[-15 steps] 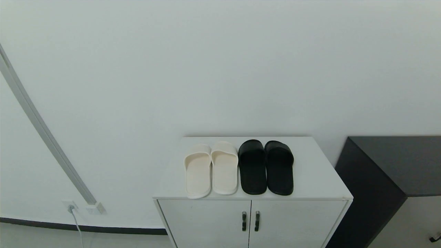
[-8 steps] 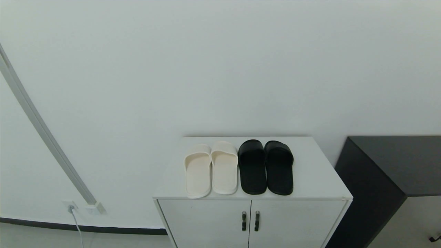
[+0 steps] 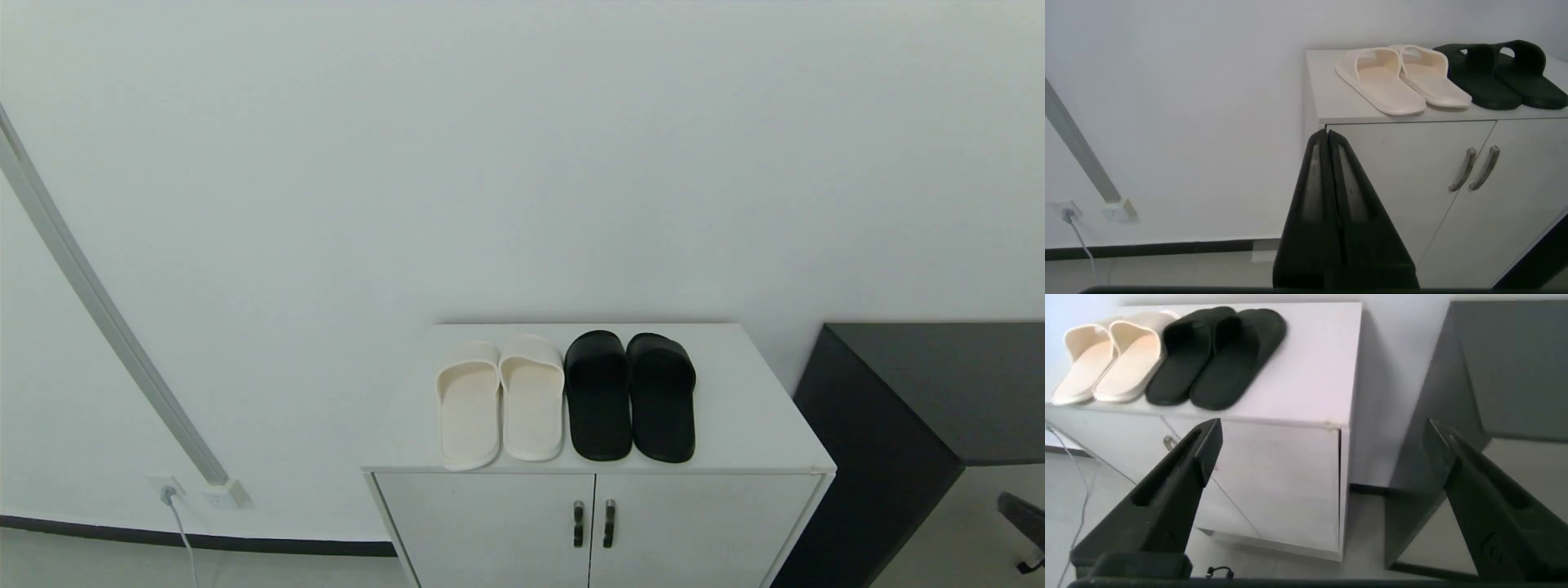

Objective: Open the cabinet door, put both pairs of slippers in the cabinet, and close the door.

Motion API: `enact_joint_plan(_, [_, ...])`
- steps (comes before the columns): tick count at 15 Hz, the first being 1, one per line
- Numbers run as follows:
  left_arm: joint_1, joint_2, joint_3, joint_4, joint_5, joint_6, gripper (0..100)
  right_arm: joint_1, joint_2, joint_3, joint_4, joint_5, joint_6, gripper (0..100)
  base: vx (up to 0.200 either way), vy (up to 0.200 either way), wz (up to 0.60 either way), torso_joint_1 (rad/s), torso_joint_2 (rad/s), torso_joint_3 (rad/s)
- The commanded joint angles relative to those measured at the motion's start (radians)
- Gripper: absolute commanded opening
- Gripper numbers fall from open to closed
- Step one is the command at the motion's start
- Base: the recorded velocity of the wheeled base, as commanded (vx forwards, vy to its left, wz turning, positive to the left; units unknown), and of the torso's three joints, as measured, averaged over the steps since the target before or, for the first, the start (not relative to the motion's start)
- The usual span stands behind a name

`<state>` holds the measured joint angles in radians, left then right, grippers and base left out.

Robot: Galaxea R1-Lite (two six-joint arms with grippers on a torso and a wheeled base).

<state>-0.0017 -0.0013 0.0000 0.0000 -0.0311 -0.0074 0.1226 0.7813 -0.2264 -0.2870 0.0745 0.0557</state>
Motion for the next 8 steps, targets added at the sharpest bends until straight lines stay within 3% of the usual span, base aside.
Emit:
enact_joint_plan(1, [0.0, 0.001, 0.0, 0.0, 0.0, 0.0, 0, 0.204, 0.311, -0.057, -0.156, -0.156, 0.049, 100, 0.0, 0.0, 0.0, 0.0, 0.0, 0.0])
enact_joint_plan(4, [0.0, 0.001, 0.0, 0.0, -0.001, 0.0, 0, 0.456, 0.47, -0.197, -0.17, -0.386, 0.18, 100, 0.0, 0.0, 0.0, 0.0, 0.0, 0.0])
enact_joint_plan(6, [0.0, 0.001, 0.0, 0.0, 0.0, 0.0, 0, 0.532, 0.595, -0.306, -0.173, -0.466, 0.213, 100, 0.0, 0.0, 0.0, 0.0, 0.0, 0.0])
enact_joint_plan(8, [0.0, 0.001, 0.0, 0.0, 0.0, 0.0, 0, 0.554, 0.693, -0.39, -0.173, -0.487, 0.24, 100, 0.0, 0.0, 0.0, 0.0, 0.0, 0.0])
